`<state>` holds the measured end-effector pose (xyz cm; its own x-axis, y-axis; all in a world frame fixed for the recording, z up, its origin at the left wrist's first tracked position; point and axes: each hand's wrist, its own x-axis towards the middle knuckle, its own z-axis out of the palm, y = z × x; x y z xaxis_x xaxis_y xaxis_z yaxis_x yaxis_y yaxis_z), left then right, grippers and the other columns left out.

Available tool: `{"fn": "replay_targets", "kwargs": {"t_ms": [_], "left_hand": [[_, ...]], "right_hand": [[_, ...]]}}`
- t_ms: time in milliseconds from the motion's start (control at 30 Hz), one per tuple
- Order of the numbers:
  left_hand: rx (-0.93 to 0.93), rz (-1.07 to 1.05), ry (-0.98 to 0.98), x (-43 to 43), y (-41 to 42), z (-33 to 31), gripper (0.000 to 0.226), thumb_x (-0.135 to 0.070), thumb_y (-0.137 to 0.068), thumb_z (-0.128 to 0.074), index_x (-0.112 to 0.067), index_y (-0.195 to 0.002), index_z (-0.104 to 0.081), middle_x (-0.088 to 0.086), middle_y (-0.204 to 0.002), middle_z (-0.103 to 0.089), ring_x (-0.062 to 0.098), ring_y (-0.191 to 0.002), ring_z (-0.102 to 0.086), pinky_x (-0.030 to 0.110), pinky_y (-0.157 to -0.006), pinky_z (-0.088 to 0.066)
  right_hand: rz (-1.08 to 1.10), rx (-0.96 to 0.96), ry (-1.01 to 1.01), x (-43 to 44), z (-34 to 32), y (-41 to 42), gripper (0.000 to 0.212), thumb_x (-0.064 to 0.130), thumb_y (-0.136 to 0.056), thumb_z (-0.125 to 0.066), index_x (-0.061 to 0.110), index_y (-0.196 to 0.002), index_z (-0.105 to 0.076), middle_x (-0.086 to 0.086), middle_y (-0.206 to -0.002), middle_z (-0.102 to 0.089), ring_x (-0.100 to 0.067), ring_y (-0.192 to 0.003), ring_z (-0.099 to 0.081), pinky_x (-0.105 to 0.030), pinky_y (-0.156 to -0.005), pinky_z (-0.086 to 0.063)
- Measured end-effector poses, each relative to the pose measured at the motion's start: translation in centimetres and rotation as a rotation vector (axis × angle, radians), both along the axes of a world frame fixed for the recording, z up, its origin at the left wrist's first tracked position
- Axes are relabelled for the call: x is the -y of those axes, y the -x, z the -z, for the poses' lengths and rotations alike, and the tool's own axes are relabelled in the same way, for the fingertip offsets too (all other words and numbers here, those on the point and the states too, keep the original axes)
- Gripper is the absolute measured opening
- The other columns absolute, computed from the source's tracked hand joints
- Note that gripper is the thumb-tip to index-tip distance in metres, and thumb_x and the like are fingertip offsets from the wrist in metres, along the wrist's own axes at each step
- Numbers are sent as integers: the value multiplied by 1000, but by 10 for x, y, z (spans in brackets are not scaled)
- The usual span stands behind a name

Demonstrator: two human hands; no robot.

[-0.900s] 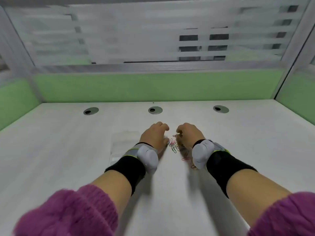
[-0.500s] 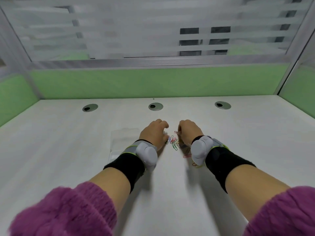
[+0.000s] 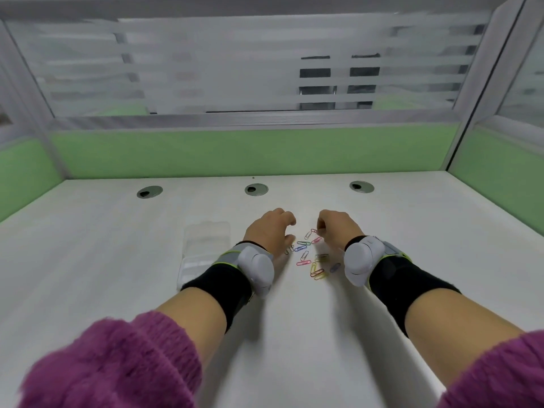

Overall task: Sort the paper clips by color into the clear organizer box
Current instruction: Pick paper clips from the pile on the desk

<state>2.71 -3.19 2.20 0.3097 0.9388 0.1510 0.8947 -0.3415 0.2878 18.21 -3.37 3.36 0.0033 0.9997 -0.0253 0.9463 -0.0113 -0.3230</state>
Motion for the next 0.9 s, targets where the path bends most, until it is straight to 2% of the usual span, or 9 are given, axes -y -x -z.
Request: {"fn": "replay_targets", "kwargs": {"t_ms": [200, 533, 700, 833, 900], "left_hand": [[-17, 57, 46, 23, -19, 0, 26, -24, -91, -55, -18, -115, -61, 3, -119, -59, 22, -114, -54, 36, -91, -48], [-66, 110, 140, 48, -34, 9, 22, -27, -88, -60, -18, -107, -66, 4, -117, -61, 24, -110, -58, 34, -91, -49], [-100, 108, 130, 50, -35, 11, 21, -26, -91, -56, -18, -108, -66, 6, -121, -58, 26, -111, -57, 35, -91, -48], [-118, 100, 129, 49, -37, 11, 20, -22, -92, -55, -17, -108, -66, 8, -121, -58, 27, -111, -57, 35, -89, -47], [-122, 98, 144, 48, -38, 11, 21, -20, -92, -54, -17, -109, -66, 9, -122, -57, 29, -112, -57, 35, -91, -47]], "right_hand": [[13, -17, 14, 23, 0, -18, 20, 4, -93, -48, 3, -109, -59, -14, -121, -63, -31, -112, -56, -37, -91, -47], [12, -43, 48, 44, 9, -19, 23, 3, -90, -48, 4, -109, -61, -14, -119, -63, -31, -111, -58, -36, -89, -47], [1, -41, 57, 49, 12, -17, 27, -2, -88, -44, 4, -108, -61, -14, -118, -64, -31, -110, -58, -32, -78, -42], [-4, -44, 49, 50, 12, -16, 26, -1, -89, -44, 3, -108, -61, -15, -118, -64, -32, -110, -58, -35, -88, -48], [-10, -42, 46, 51, 13, -17, 26, -1, -88, -45, 3, -108, -62, -15, -118, -64, -32, -110, -58, -34, -87, -47]]}}
